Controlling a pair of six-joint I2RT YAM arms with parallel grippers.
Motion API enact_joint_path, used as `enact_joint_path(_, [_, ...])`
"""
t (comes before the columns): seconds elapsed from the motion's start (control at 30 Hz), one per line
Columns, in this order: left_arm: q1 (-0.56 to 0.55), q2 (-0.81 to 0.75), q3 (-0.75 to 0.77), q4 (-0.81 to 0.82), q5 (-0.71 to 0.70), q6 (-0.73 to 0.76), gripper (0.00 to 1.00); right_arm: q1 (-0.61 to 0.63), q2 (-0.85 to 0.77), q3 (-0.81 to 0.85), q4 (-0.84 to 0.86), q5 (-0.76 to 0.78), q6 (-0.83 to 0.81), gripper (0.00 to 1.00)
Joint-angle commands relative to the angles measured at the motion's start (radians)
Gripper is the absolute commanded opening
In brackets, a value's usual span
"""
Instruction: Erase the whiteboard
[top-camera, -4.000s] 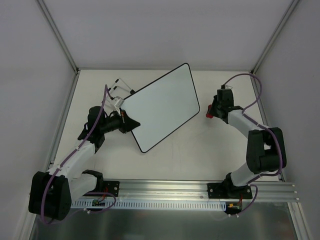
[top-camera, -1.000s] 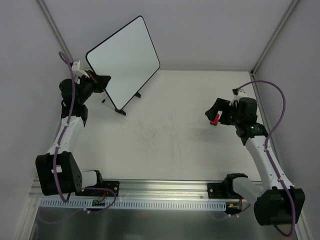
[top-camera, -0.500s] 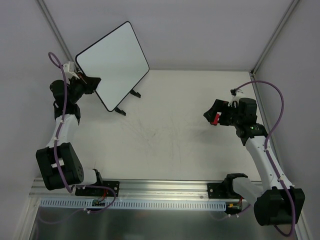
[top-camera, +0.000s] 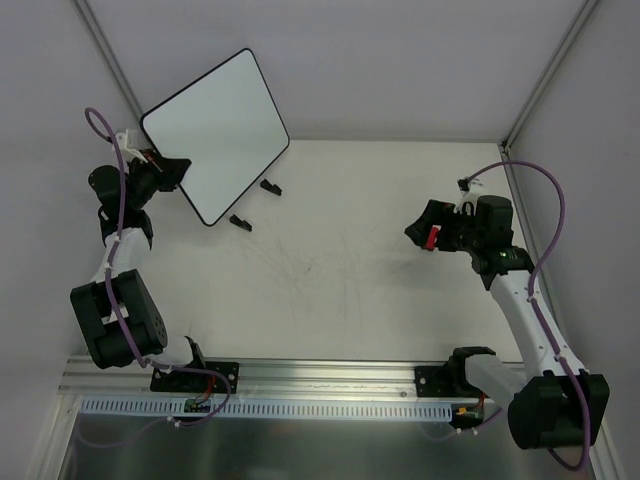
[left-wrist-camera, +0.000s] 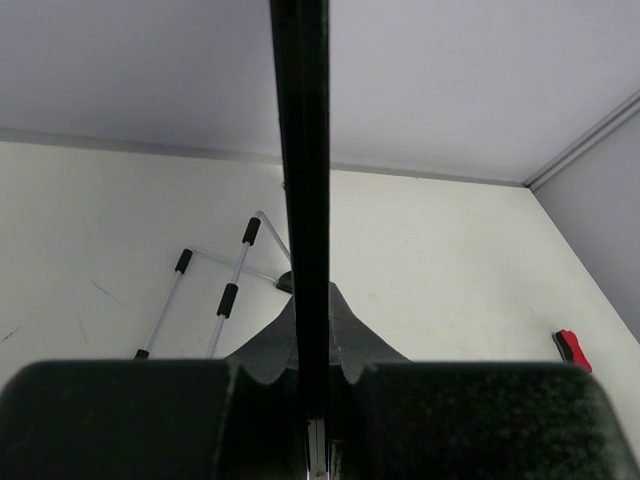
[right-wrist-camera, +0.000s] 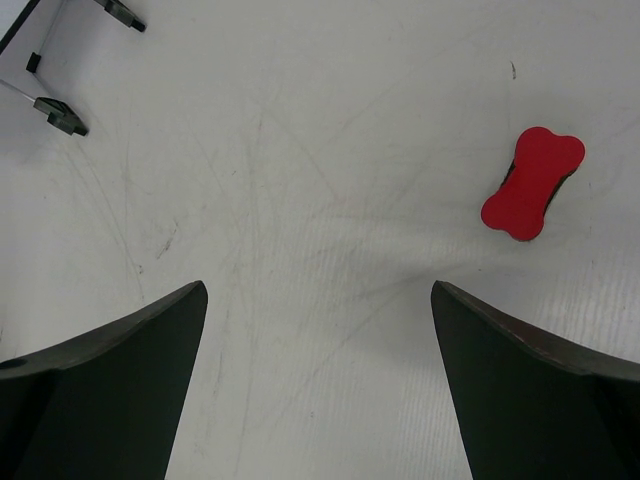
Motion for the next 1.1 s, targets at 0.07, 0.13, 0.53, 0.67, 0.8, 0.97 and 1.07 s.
enact_joint_path(0.07, [0.018,-0.015,-0.007,0.296,0.046,-0.034,0.00,-0.007,0.012,0.018,0.005,-0.029,-0.015,0.99])
enact_joint_path(0.13, [0.024,-0.002,-0.015,0.302,0.064,-0.033,0.00,-0.007,0.015,0.018,0.004,-0.034,-0.017,0.99])
enact_joint_path(0.53, [0.060,0.068,-0.059,0.342,0.133,0.006,0.00,-0.007,0.017,0.017,0.005,-0.052,-0.015,0.99])
enact_joint_path(0.67, [0.068,0.093,-0.070,0.340,0.162,0.024,0.00,-0.007,0.017,0.017,0.001,-0.057,-0.015,0.99])
enact_joint_path(0.8, [0.076,0.119,-0.099,0.340,0.190,0.038,0.00,-0.007,0.015,0.014,0.001,-0.060,-0.015,0.99])
enact_joint_path(0.97, [0.088,0.134,-0.142,0.330,0.220,0.064,0.00,-0.009,0.020,0.007,0.002,-0.060,-0.017,0.99])
enact_joint_path(1.07, [0.088,0.125,-0.174,0.319,0.222,0.073,0.00,-0.009,0.020,0.004,0.002,-0.057,-0.017,0.99])
